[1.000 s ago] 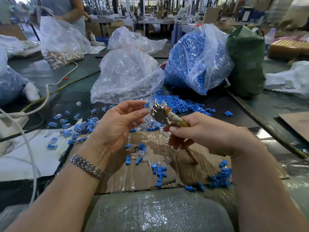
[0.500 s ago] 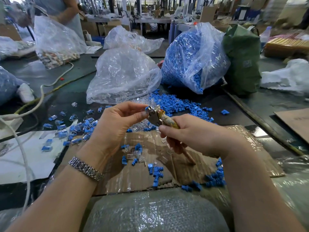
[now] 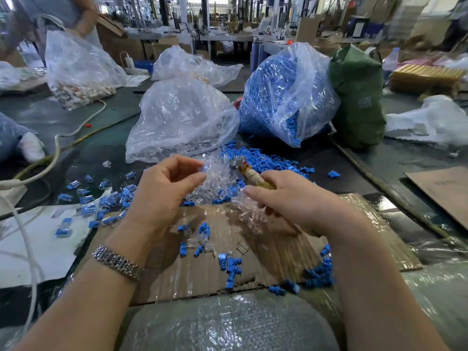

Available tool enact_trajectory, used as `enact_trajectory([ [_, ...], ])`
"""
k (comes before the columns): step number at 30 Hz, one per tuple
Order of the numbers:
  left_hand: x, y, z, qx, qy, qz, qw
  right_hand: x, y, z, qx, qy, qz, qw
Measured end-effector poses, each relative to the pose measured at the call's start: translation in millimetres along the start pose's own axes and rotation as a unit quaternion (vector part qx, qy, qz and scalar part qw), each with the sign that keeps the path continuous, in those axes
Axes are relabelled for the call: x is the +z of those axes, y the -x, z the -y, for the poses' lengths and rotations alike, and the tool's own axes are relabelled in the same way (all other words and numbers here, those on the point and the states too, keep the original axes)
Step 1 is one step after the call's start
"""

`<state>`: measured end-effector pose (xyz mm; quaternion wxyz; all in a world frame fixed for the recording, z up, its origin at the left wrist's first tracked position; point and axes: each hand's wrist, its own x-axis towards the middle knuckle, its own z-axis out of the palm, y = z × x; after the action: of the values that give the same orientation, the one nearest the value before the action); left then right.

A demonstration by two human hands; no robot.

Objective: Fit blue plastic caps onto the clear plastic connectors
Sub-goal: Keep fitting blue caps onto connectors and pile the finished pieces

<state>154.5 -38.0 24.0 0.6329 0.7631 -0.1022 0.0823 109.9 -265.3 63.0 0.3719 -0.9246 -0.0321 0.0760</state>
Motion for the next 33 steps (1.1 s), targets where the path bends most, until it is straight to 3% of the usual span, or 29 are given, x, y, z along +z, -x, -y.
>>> enact_trajectory([
  [3,-8,-3,9,-0.006,-0.174,-0.036,0.984,-2,-10,-13,0.054,0.116,-0.08,0.989],
  [8,-15,-4,14,-0.018,-0.359,-0.109,0.927,5,-21,-29,0.126,0.176,-0.074,0.973],
  [11,-16,-4,11,-0.013,-0.358,-0.106,0.928,8,-24,-29,0.145,0.192,-0.07,0.968],
  [15,-13,-1,2,-0.031,-0.283,-0.029,0.958,6,-18,-24,0.16,0.25,-0.089,0.951],
  [18,-12,2,-2,-0.037,-0.268,0.007,0.963,3,-11,-13,0.09,0.232,-0.122,0.961],
  [21,-12,2,-3,-0.035,-0.274,0.017,0.961,2,-2,-1,-0.067,0.123,-0.029,0.99],
  [25,-12,1,-3,-0.034,-0.278,0.025,0.96,11,5,7,-0.152,0.101,0.156,0.971],
  [28,-12,2,-3,-0.03,-0.276,0.036,0.96,17,3,8,-0.167,0.119,0.186,0.961],
  [33,-16,4,-6,-0.031,-0.238,0.103,0.965,21,4,12,-0.164,0.137,0.171,0.962],
])
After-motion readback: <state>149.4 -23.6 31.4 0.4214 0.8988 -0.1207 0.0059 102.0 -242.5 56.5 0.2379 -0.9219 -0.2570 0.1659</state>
